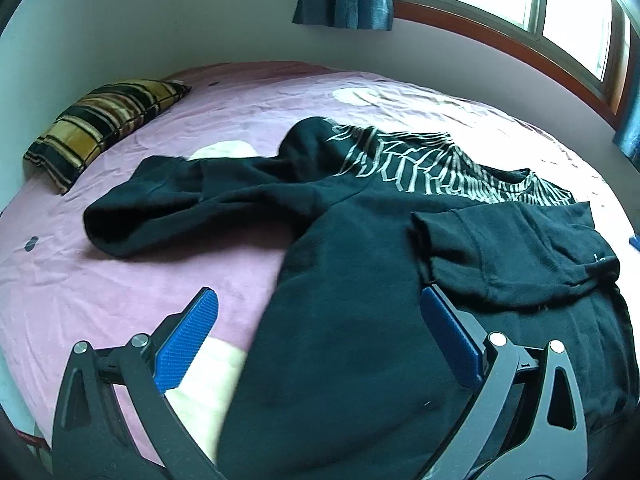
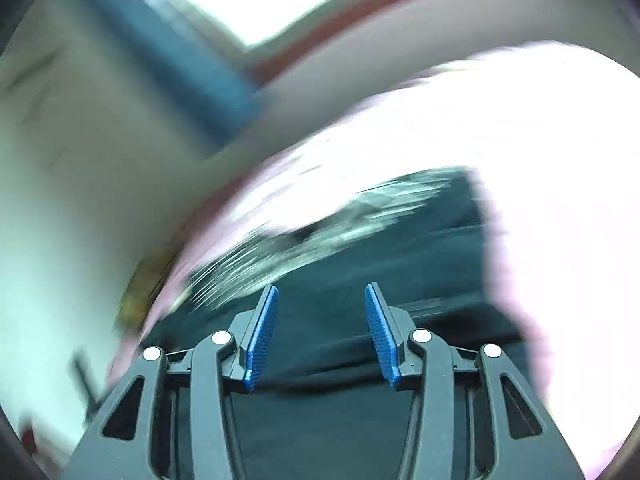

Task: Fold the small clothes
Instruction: 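Lay the sleeve across the sweatshirt body and open the right gripper, then grasp the other sleeve with the left gripper and lift it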

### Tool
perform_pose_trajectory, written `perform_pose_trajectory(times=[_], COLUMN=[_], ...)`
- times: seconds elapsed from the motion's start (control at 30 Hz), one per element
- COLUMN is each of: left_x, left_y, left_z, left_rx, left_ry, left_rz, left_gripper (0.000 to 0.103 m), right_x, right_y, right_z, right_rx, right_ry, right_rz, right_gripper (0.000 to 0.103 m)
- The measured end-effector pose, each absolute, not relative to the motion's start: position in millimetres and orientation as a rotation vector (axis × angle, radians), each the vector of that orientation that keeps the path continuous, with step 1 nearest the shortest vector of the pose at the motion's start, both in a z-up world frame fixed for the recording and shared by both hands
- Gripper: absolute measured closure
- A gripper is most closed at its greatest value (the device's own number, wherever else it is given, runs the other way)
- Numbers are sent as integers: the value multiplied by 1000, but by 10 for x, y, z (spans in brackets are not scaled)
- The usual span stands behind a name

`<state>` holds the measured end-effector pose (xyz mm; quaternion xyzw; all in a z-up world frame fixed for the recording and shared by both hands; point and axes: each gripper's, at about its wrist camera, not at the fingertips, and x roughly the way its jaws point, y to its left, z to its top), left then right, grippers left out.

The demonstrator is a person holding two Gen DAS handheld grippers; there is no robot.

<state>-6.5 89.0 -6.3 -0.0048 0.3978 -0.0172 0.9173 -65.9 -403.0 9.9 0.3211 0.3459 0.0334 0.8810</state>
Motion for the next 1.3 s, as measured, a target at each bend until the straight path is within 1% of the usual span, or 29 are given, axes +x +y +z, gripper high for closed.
perform_pose_trajectory(times=[0.1,0.2,0.27,0.33,0.37,0.43,0.67,0.73,0.77,0.87,1.1,1.13,1.17,1.23,1.3], left_x=[-19,11,16,18,16,12,17,16,19,52,47,55,65,88,107], left_y=[695,503,399,300,262,218,223,231,227,198,183,191,200,220,245], left_z=[-40,-40,-55,-82,-98,-125,-133,-129,-128,-139,-167,-175,-186,-207,-227], left_rx=[-1,17,26,37,43,52,51,50,50,50,55,54,51,45,35], left_ry=[818,819,827,837,842,849,835,825,824,830,833,834,837,841,843], left_rz=[-65,-86,-98,-108,-111,-116,-128,-135,-137,-142,-137,-134,-132,-128,-122], left_gripper=[2,2,2,2,2,2,2,2,2,2,2,2,2,2,2], right_x=[-709,-714,-700,-704,-688,-700,-677,-620,-572,-212,580,647,677,698,658], right_y=[-4603,-4730,-4700,-4719,-4701,-4746,-4751,-4873,-4920,-5113,-5184,-5174,-5161,-5133,-5167], right_z=[-301,-589,-669,-664,-680,-689,-599,-493,-484,-534,-895,-947,-967,-966,-986], right_rx=[795,917,908,840,810,792,763,815,837,887,948,958,950,894,904], right_ry=[823,873,891,909,927,931,915,849,829,797,845,856,863,887,877], right_rz=[2,95,124,106,95,107,158,207,210,180,135,139,127,87,68], right_gripper=[57,57,57,73,78,82,79,73,67,67,67,70,95,96,96])
